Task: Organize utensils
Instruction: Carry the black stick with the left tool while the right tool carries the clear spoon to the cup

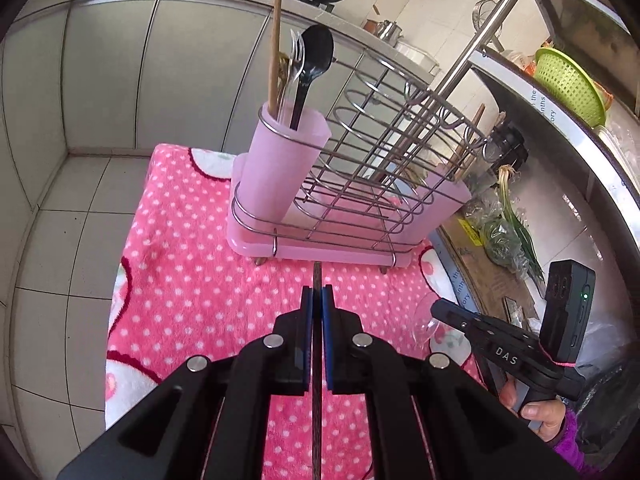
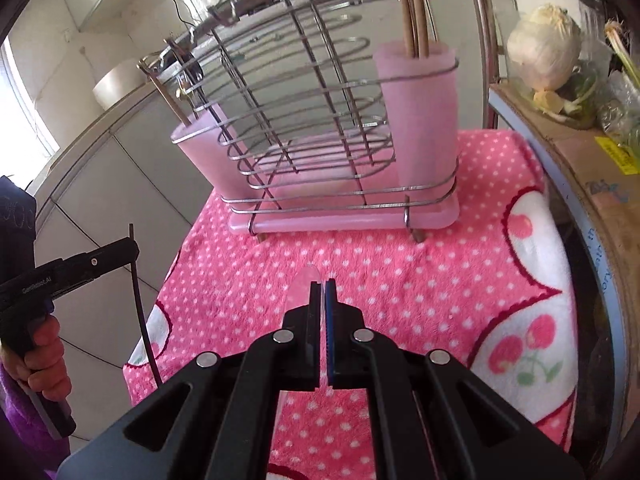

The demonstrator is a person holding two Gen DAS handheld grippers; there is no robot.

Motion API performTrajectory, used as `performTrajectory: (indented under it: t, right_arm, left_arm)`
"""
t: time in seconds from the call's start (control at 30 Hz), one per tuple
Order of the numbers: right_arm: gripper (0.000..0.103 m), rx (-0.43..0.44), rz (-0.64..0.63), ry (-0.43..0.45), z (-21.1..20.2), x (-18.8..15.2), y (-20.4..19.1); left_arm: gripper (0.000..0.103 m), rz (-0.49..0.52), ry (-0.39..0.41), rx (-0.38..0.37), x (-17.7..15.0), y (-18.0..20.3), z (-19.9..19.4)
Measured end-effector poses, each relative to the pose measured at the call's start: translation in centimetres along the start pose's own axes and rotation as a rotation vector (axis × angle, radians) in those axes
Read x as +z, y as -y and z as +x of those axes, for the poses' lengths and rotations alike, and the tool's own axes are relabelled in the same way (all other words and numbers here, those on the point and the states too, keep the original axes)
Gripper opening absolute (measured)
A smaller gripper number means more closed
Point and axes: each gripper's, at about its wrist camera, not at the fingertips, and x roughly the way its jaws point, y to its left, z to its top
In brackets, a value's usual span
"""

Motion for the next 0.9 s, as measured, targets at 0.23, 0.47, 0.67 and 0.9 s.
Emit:
performTrajectory:
  t: [0.23, 0.47, 0.67, 0.9]
  right_arm:
    - [0.002, -0.033, -0.034, 0.153, -4.6, 2.1, -0.4]
    - [0.002, -0.095, -0.044, 0.315, -10.2, 6.3, 0.6]
    - [0.002, -0.159, -0.067, 0.466, -13.9, 10.6, 1.0]
    - [0.002, -0.238, -0.103, 0.591, -15.0, 14.8, 1.0]
  left_arm:
    - [0.004, 0.008, 0.103, -0.007, 1.6, 0.7, -3.1]
    - [0.004, 0.03, 0.231, -0.008, 4.8, 1.8, -6.4]
    - [0.004, 0.062, 0.343, 0.001, 8.4, 3.5, -8.6]
    - [0.004, 0.074, 0.449, 0.03, 12.6, 4.8, -9.2]
